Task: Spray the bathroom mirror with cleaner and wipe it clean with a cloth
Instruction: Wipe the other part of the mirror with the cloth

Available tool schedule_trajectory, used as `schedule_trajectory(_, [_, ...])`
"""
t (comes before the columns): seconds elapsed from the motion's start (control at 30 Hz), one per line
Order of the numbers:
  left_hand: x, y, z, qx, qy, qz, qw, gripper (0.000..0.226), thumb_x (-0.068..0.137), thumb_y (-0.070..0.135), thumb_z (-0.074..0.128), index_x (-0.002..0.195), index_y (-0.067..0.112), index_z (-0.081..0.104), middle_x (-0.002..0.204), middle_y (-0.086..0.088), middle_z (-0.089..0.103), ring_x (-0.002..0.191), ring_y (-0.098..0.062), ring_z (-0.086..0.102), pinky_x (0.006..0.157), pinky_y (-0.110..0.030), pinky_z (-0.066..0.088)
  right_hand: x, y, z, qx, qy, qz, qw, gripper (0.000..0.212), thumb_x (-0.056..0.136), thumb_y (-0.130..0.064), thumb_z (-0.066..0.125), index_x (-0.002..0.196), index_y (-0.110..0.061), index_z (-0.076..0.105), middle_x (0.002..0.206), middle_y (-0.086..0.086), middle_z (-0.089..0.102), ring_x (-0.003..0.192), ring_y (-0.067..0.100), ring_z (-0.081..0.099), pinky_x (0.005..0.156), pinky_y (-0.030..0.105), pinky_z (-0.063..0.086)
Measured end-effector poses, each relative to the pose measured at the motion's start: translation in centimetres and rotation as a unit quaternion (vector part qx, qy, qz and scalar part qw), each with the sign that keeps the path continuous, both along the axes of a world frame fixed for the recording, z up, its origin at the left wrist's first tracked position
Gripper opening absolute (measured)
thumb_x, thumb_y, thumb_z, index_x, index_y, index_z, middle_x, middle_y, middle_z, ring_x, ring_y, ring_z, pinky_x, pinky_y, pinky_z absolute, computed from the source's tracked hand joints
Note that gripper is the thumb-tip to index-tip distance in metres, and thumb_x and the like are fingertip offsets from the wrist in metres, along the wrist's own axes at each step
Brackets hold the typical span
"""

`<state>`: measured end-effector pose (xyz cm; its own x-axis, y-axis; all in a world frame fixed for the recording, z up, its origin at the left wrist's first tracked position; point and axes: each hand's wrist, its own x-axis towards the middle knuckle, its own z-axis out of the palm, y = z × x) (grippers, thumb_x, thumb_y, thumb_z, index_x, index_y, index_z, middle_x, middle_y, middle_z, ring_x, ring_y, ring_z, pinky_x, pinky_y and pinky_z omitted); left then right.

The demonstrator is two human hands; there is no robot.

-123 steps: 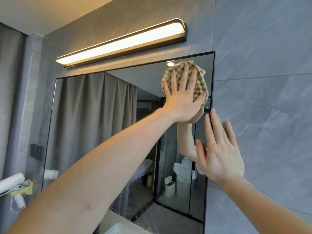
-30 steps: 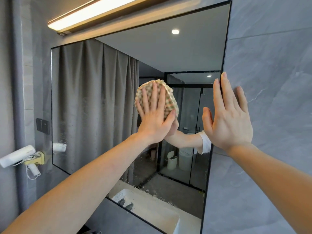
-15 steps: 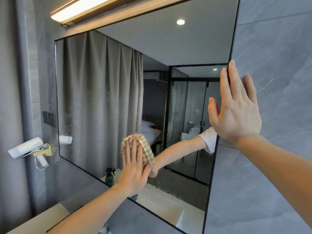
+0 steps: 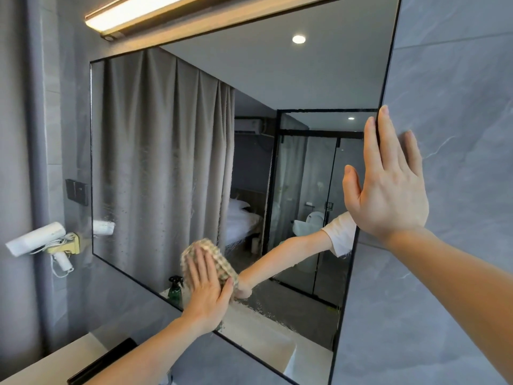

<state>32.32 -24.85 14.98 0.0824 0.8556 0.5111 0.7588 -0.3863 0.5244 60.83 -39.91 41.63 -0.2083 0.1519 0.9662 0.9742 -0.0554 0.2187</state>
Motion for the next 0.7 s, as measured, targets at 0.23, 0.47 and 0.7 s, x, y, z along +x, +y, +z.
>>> schedule_trajectory(0.23, [6.8,-4.1,13.8,0.228,0.095,-0.060,0.967,0.085,0.104,0.065,0.011,0.164,0.016,-0.025,0.171,-0.007,-0.034,0.157,-0.037,-0.032,0.126,-0.063,-0.015,0.0,-0.3,0.0,-0.010,0.004,0.005,1.000,0.072,0.106,-0.026,0.048,0.165,0.002,0.020,0.176,0.021,0.011,0.161,0.033,0.026,0.133,0.052,0.011])
schedule_trajectory(0.47, [8.5,-4.6,13.3,0.283,0.123,-0.062,0.949,0.081,0.108,0.057,0.016,0.167,0.013,-0.015,0.175,-0.012,-0.022,0.161,-0.038,-0.020,0.129,-0.065,0.001,0.2,-1.2,-0.5,-0.061,-0.006,0.009,0.998,0.072,0.106,-0.024,0.047,0.165,0.003,0.016,0.176,0.024,0.006,0.164,0.034,0.014,0.134,0.050,0.008])
schedule_trajectory(0.7, [7.8,-4.8,2.0,0.219,0.105,-0.079,0.967,0.082,0.107,0.060,0.007,0.168,0.007,-0.004,0.176,-0.020,-0.008,0.162,-0.046,-0.006,0.126,-0.070,0.012,2.8,-3.4,-11.0,-0.140,-0.068,-0.033,0.987,0.077,0.106,-0.033,0.044,0.167,0.000,0.010,0.177,0.018,0.008,0.165,0.032,0.002,0.134,0.048,0.002])
